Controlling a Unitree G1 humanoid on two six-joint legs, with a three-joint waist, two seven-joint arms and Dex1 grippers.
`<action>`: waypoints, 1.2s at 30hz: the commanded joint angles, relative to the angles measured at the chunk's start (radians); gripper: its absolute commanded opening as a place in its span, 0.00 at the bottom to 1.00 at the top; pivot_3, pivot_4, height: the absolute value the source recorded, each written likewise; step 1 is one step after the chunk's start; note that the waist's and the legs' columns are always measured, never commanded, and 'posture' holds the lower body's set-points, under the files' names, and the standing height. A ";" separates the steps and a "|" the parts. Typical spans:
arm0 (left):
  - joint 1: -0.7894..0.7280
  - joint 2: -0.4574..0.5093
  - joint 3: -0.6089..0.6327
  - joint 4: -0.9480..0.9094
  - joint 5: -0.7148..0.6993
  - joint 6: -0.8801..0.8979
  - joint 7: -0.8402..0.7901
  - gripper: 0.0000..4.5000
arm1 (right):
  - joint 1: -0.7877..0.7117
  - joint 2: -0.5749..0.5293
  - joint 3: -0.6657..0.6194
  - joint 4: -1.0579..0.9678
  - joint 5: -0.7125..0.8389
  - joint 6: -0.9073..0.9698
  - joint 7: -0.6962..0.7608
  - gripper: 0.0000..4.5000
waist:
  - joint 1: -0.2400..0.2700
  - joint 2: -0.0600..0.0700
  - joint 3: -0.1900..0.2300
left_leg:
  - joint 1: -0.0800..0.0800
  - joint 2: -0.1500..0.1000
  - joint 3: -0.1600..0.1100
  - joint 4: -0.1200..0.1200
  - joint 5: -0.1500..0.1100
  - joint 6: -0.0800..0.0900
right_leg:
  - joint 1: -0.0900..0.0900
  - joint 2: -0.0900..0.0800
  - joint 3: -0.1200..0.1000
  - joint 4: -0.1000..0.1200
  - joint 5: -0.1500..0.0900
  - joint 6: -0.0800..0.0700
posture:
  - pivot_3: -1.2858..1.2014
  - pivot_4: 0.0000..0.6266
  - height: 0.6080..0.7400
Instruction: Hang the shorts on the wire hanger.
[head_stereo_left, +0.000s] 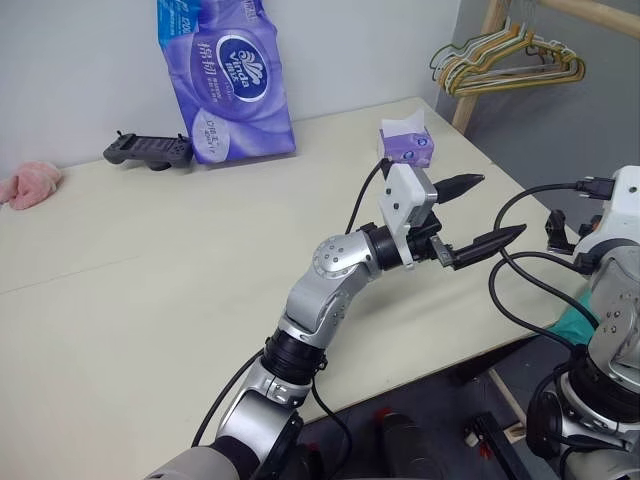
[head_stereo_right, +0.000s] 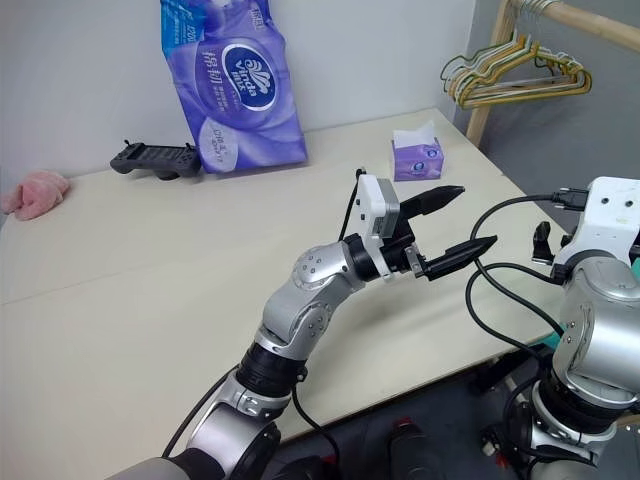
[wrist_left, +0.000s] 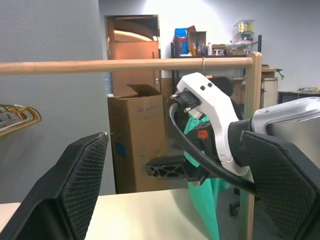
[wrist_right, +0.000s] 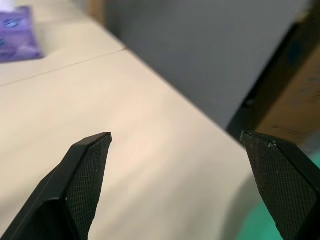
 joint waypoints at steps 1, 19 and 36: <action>-0.016 0.003 0.014 -0.040 -0.001 0.003 0.011 1.00 | 0.027 -0.011 -0.005 0.054 0.072 -0.122 0.078 0.98 | 0.001 0.000 0.000 | 0.000 0.000 0.000 0.000 0.000 0.000 | 0.000 0.000 0.000 0.000 0.000 0.000 | 0.40 0.25 1.00; 0.131 0.158 0.119 -0.135 0.081 0.073 0.197 1.00 | 0.054 -0.010 0.137 0.275 0.187 -0.553 0.151 0.98 | 0.008 -0.002 0.005 | -0.002 0.000 -0.001 0.000 0.002 -0.005 | -0.003 -0.004 0.000 0.001 0.000 0.000 | 0.44 0.23 1.00; 0.432 0.239 0.366 -0.292 0.288 0.254 0.640 1.00 | 0.077 0.121 0.397 0.563 0.132 -1.050 0.140 0.98 | 0.177 -0.011 -0.002 | -0.007 0.000 -0.004 -0.003 0.008 -0.023 | -0.014 -0.002 -0.003 0.004 0.003 -0.005 | 0.56 0.11 1.00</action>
